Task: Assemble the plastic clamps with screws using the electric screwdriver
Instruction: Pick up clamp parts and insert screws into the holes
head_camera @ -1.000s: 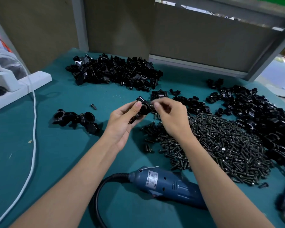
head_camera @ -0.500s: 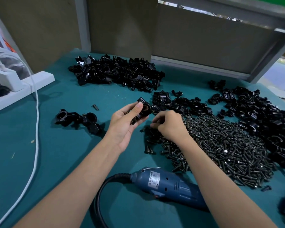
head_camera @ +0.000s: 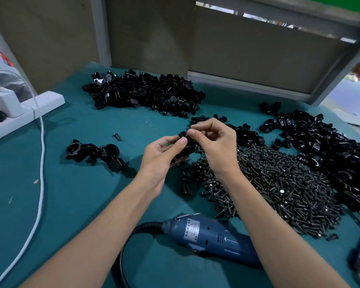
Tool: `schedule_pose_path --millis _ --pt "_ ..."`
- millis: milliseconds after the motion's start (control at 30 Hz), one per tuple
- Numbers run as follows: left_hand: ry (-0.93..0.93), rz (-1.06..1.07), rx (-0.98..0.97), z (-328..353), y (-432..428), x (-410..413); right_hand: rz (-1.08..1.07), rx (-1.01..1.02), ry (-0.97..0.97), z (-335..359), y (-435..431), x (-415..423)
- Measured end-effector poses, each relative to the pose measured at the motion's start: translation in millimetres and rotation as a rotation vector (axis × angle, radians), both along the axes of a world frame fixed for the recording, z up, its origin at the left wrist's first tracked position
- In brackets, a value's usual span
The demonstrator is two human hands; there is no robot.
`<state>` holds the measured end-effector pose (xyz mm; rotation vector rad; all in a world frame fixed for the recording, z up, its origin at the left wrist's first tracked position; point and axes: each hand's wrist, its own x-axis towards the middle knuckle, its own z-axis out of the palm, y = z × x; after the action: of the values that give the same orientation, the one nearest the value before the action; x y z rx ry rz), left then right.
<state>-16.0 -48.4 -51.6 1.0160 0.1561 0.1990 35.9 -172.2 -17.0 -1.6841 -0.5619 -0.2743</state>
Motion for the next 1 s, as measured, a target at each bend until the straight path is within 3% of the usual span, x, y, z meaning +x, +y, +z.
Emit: schedule_pose_path --millis 467,767,867,1000 --pt "-0.036 0.047 0.113 -3.1 1.9 0.1 0.056 -0.034 0.045 -4.2 -0.8 -0.4" --pt "0.004 0.058 -0.064 0.9 9.4 2.3 0.103 0.024 0.072 -1.1 -5.7 0.6" --pt "0.033 0.09 -0.226 3.4 14.6 3.4 -0.079 -0.177 0.055 -1.2 -10.6 4.7" --pt "0.062 0.127 -0.422 6.4 19.8 1.5 -0.025 -0.765 0.011 -6.4 -11.8 4.3"
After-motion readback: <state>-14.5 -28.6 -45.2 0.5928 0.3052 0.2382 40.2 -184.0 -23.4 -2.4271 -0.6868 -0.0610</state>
